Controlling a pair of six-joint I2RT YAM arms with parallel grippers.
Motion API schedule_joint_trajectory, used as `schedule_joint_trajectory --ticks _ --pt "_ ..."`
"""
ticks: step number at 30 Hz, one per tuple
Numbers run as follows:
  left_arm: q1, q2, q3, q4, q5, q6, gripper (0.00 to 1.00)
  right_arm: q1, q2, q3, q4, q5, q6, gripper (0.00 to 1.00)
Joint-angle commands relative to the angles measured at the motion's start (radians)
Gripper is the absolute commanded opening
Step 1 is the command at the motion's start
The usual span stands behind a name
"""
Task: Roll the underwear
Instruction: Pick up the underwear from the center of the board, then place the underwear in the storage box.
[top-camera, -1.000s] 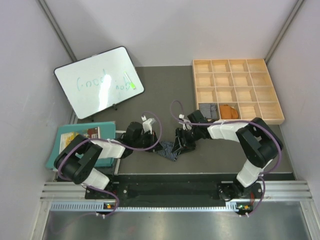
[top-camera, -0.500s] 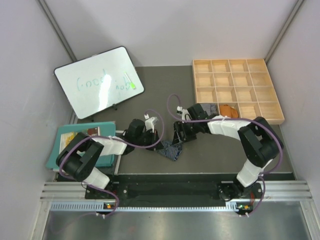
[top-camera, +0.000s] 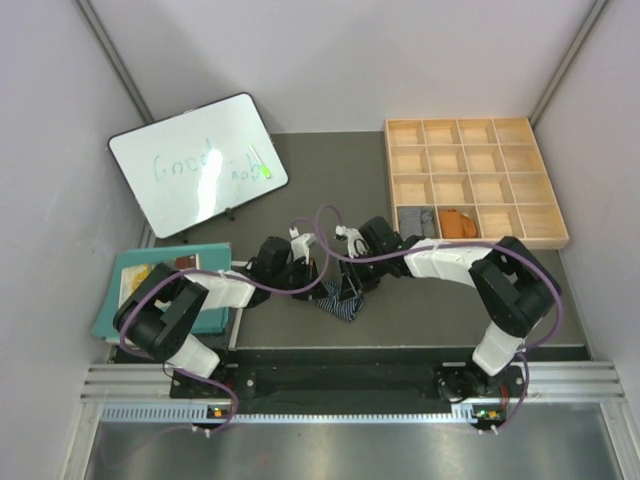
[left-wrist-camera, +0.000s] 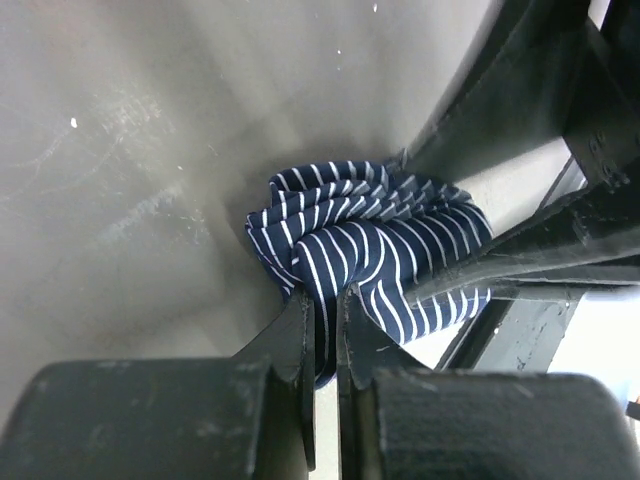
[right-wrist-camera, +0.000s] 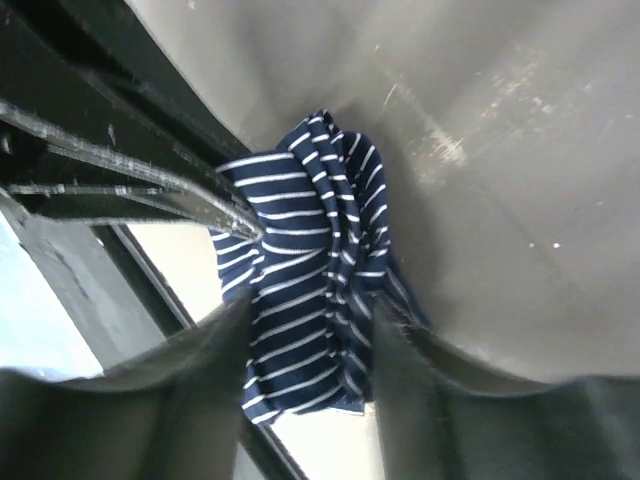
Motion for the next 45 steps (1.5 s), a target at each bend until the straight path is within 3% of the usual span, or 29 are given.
schedule_joint_trajectory --ticks 1,3,4,8,10,16,19,28,36,45 --pt "0.001 0.030 -0.002 -0.028 -0.070 -0.002 0.00 0.020 -0.029 -0.016 0.016 0.021 -0.007 0.21" --pt "0.001 0.021 0.002 -0.028 -0.070 -0.020 0.05 0.020 -0.023 -0.005 0.008 0.055 0.008 0.00" --pt "0.004 0.018 0.014 -0.044 -0.073 -0.025 0.22 0.020 -0.032 -0.003 0.009 0.067 0.034 0.00" --pt "0.053 -0.066 0.042 -0.116 -0.072 -0.098 0.57 -0.048 -0.110 0.016 -0.038 0.142 0.085 0.00" --pt "0.106 -0.113 0.050 -0.140 -0.044 -0.114 0.64 -0.100 -0.173 0.024 -0.089 0.144 0.080 0.00" --pt "0.200 -0.271 0.166 -0.424 -0.085 -0.051 0.99 -0.294 -0.327 0.164 -0.256 0.193 0.008 0.00" --pt "0.232 -0.312 0.227 -0.513 -0.095 -0.026 0.99 -0.398 -0.316 0.231 -0.256 0.219 0.002 0.00" --pt "0.286 -0.315 0.384 -0.674 -0.085 0.059 0.99 -0.524 -0.116 0.407 -0.130 0.349 0.039 0.00" --pt "0.326 -0.318 0.418 -0.725 -0.112 0.124 0.99 -0.556 0.057 0.483 0.011 0.382 0.088 0.00" --pt "0.354 -0.323 0.416 -0.740 -0.135 0.147 0.99 -0.562 0.250 0.625 0.003 0.394 0.129 0.00"
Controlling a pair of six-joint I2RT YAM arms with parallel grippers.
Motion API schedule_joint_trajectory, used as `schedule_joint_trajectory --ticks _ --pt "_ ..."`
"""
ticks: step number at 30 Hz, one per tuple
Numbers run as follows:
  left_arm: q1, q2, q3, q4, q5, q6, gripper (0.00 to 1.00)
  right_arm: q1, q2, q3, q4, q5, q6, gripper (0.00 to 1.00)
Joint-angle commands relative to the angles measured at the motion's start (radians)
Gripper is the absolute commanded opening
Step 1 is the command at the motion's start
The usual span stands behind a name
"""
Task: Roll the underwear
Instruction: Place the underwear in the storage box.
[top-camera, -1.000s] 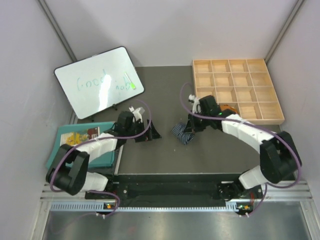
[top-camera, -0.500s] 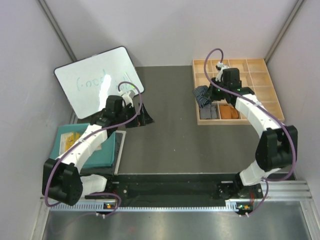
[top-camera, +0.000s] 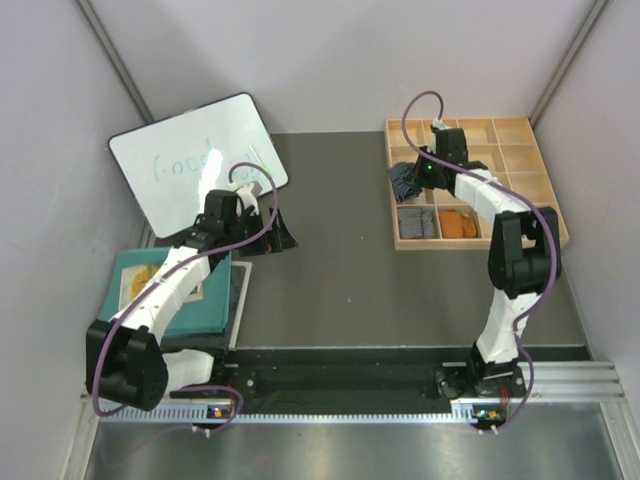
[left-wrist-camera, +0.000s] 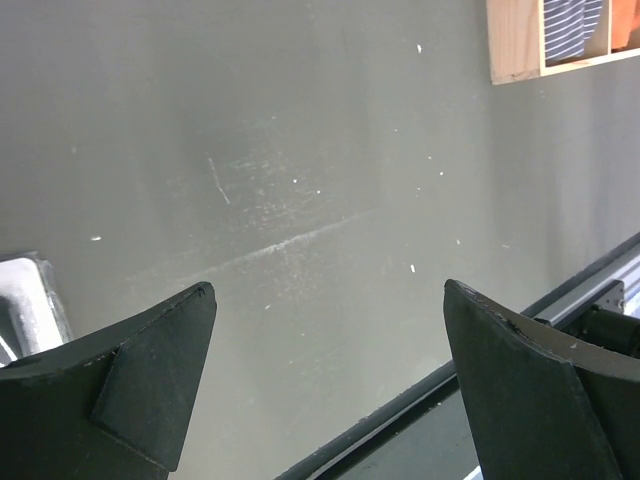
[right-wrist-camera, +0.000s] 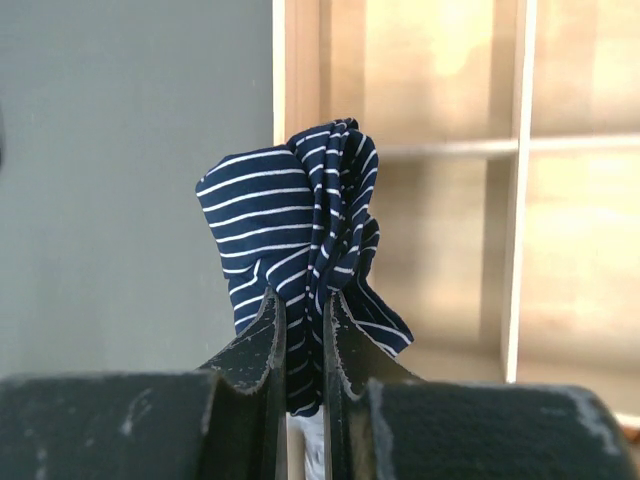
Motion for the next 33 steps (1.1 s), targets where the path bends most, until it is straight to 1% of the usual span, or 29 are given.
schedule_joint_trajectory --ticks 1,5,15,20,30,33 --pt "0.012 -0.016 0.035 -0.005 -0.019 0.034 0.99 -0.008 0.066 0.097 0.054 0.024 0.036 0.00" --pt "0.020 -0.013 0.027 -0.001 -0.025 0.039 0.99 -0.008 0.092 0.088 0.028 0.064 0.059 0.00" --pt "0.025 -0.007 0.015 0.011 -0.030 0.043 0.99 -0.014 0.080 -0.021 0.014 0.133 0.088 0.00" --pt "0.029 -0.004 0.018 0.011 -0.036 0.045 0.99 -0.020 0.115 -0.017 0.012 0.102 0.093 0.00" --pt "0.031 -0.001 0.016 0.019 -0.027 0.043 0.99 -0.020 0.236 0.071 0.020 -0.051 0.067 0.00" --pt "0.034 -0.001 0.015 0.019 -0.027 0.042 0.99 -0.020 0.248 0.078 -0.006 -0.050 0.053 0.00"
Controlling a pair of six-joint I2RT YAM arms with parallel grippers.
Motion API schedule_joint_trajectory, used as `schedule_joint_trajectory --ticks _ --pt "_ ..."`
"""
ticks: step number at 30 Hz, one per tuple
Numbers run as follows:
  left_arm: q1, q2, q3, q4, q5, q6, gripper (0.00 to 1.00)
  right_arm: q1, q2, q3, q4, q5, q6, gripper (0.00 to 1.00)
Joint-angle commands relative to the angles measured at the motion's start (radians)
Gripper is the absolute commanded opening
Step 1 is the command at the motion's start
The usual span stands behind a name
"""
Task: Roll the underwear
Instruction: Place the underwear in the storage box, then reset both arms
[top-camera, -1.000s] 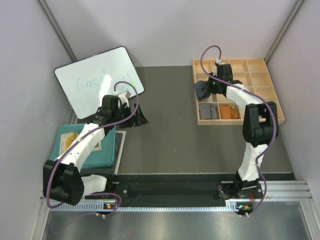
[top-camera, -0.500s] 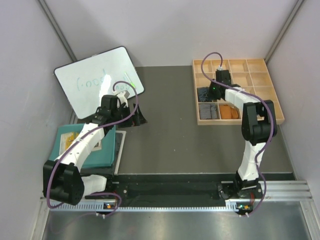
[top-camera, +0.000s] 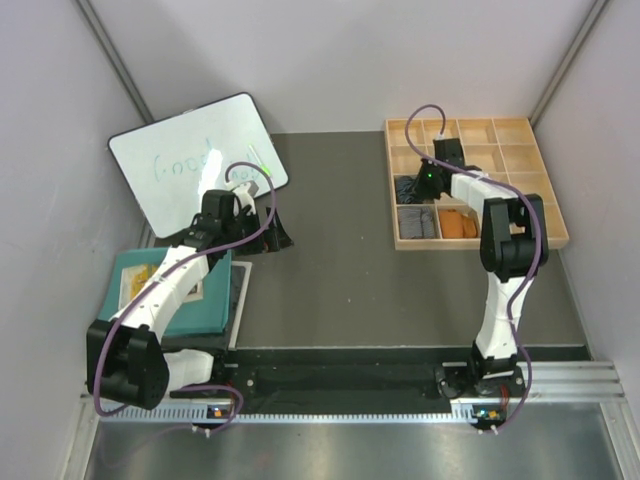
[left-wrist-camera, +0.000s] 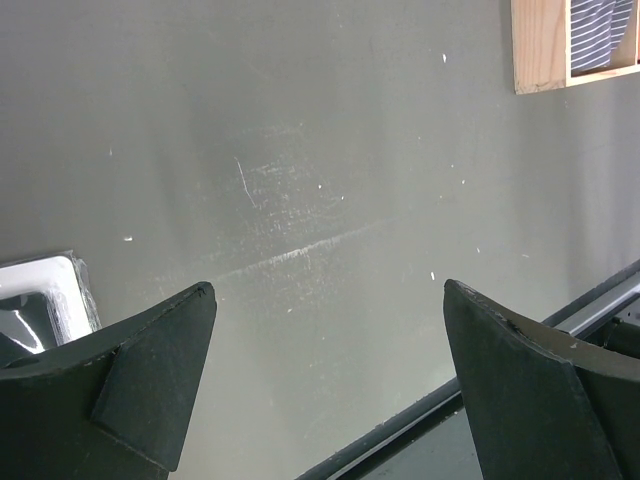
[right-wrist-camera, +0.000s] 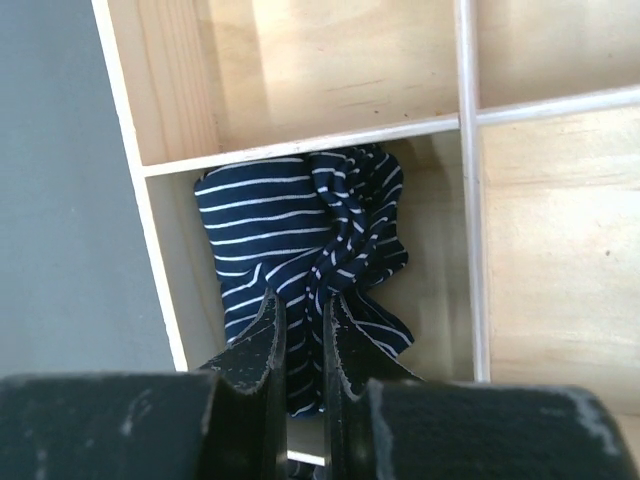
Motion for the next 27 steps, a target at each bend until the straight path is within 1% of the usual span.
schedule_joint_trajectory --ticks 1,3,4,6,7,11,14,15,19,20,21,23,24,25,27 --pt "0.008 -0.005 0.015 0.026 0.002 0.010 0.99 0.007 0.051 0.021 -0.012 -0.040 -0.023 0.04" --pt "0.008 -0.008 0.013 0.027 0.005 0.008 0.99 0.010 0.025 0.006 -0.027 -0.010 -0.028 0.17" --pt "0.008 -0.009 0.013 0.029 0.005 0.008 0.99 0.010 0.011 0.002 -0.030 -0.002 -0.031 0.29" --pt "0.008 -0.014 0.013 0.029 0.007 0.008 0.99 0.010 -0.033 -0.002 -0.042 0.017 -0.043 0.40" --pt "0.008 -0.016 0.013 0.031 0.008 0.007 0.99 0.010 -0.047 -0.001 -0.047 0.021 -0.049 0.49" --pt "0.008 -0.026 0.016 0.026 0.007 0.011 0.99 0.010 -0.131 0.007 -0.061 0.038 -0.063 0.56" --pt "0.009 -0.042 0.018 0.027 -0.001 0.013 0.99 0.010 -0.199 0.010 -0.059 0.026 -0.077 0.64" --pt "0.009 -0.046 0.019 0.026 -0.003 0.013 0.99 0.010 -0.216 0.012 -0.058 0.020 -0.084 0.69" --pt "0.012 -0.078 0.038 0.023 -0.041 0.014 0.99 0.010 -0.318 0.024 -0.105 0.023 -0.130 0.77" --pt "0.016 -0.098 0.041 0.023 -0.076 0.013 0.99 0.012 -0.349 -0.007 -0.099 0.026 -0.132 0.79" --pt "0.019 -0.112 0.044 0.029 -0.088 0.011 0.99 0.010 -0.428 -0.036 -0.089 0.026 -0.137 0.80" --pt "0.042 -0.143 0.050 0.032 -0.107 0.013 0.99 0.016 -0.516 -0.146 -0.044 0.033 -0.150 0.82" --pt "0.064 -0.150 0.056 0.034 -0.118 0.014 0.99 0.025 -0.618 -0.189 -0.026 0.040 -0.160 0.83" --pt "0.078 -0.160 0.059 0.035 -0.122 0.014 0.99 0.030 -0.665 -0.273 -0.011 0.055 -0.173 0.84" --pt "0.126 -0.164 0.059 0.044 -0.124 0.011 0.99 0.041 -0.775 -0.370 0.046 0.072 -0.175 0.84"
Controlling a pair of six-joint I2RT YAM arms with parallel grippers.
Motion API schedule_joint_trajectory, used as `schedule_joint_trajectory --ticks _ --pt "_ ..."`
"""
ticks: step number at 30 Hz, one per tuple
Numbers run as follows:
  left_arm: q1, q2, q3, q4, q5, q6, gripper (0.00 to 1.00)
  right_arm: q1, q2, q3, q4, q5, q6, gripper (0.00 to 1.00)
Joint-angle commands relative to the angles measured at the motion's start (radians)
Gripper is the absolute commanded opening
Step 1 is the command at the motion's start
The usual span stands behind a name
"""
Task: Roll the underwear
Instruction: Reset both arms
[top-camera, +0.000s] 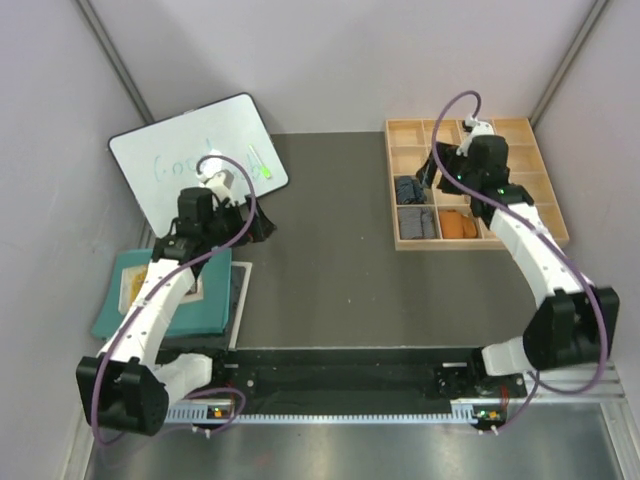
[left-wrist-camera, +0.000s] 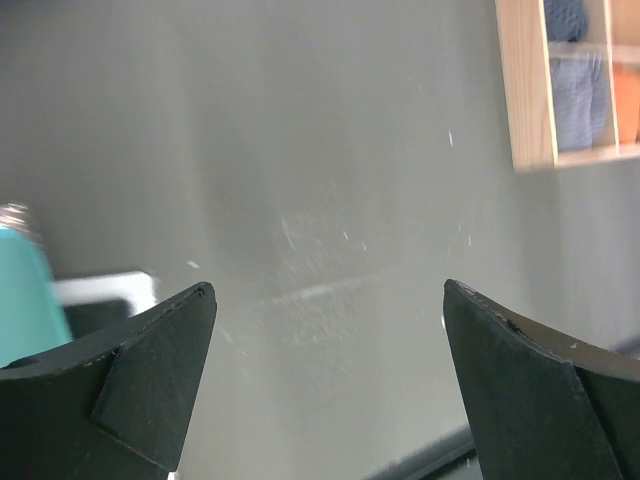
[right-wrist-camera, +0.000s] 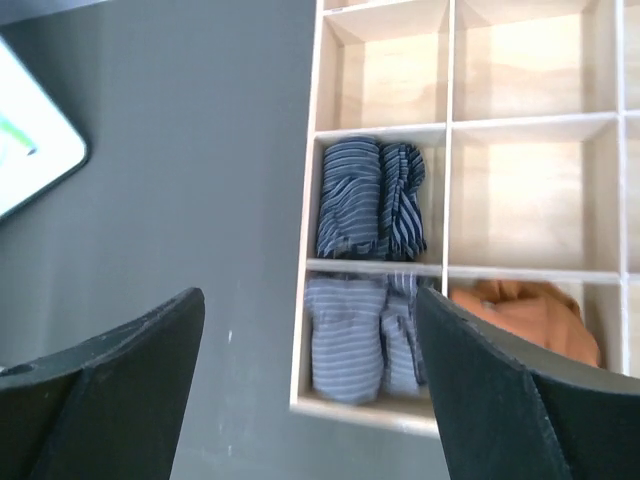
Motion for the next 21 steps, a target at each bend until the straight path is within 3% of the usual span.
schedule_joint_trajectory --ticks 1,8,14,21 --pt "0.093 -0.046 0.045 0.052 -0.035 0.003 0.99 0.032 -0.320 -0.251 0.107 0.044 -0.047 0.85" --pt "0.156 -0.089 0.028 0.077 -0.063 0.031 0.99 0.038 -0.738 -0.559 0.170 0.105 -0.074 0.86" --pt "0.156 -0.161 -0.007 0.097 -0.129 0.054 0.99 0.036 -0.853 -0.630 0.119 0.135 -0.107 0.86" --pt "0.156 -0.199 -0.044 0.135 -0.123 0.055 0.99 0.038 -0.867 -0.656 0.113 0.121 -0.119 0.87"
